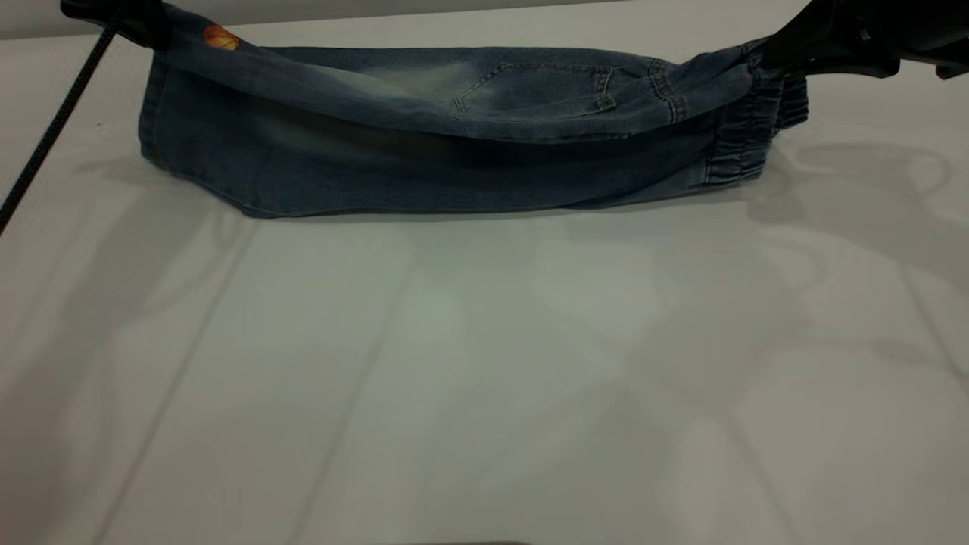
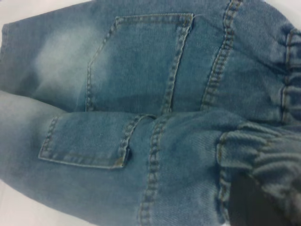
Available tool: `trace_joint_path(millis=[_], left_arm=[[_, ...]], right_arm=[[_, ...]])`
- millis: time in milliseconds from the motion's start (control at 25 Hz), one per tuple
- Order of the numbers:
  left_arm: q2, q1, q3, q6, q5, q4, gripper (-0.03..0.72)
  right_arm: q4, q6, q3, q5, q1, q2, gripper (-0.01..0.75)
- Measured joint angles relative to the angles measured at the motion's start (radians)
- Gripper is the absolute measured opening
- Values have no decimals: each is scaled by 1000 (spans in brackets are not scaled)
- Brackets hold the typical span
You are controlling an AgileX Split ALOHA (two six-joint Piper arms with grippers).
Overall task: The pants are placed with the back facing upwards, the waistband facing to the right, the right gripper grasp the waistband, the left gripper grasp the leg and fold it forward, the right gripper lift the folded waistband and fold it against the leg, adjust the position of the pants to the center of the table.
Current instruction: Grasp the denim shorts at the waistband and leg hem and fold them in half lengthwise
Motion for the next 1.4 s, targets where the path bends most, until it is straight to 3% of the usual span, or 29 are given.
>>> trace_joint_path(millis=[440,960,1160,1320,1400], left_arm=[[60,0,-36,11,-23,0,52],[126,0,-44,11,-245,4,52],[167,-2,-99,13,-272,9,52],[176,-2,-106,41,-289,12,67],[178,-2,-107,54,-305,12,99]], right_arm=[[1,-12,-54,-49,0,19,32],[2,-45,-195,-85,0,133,32],[3,-52,-242,-86,0,164,37],[4,-53,-246,-92,0,187,99],[4,-53,-246,-96,0,190,190]])
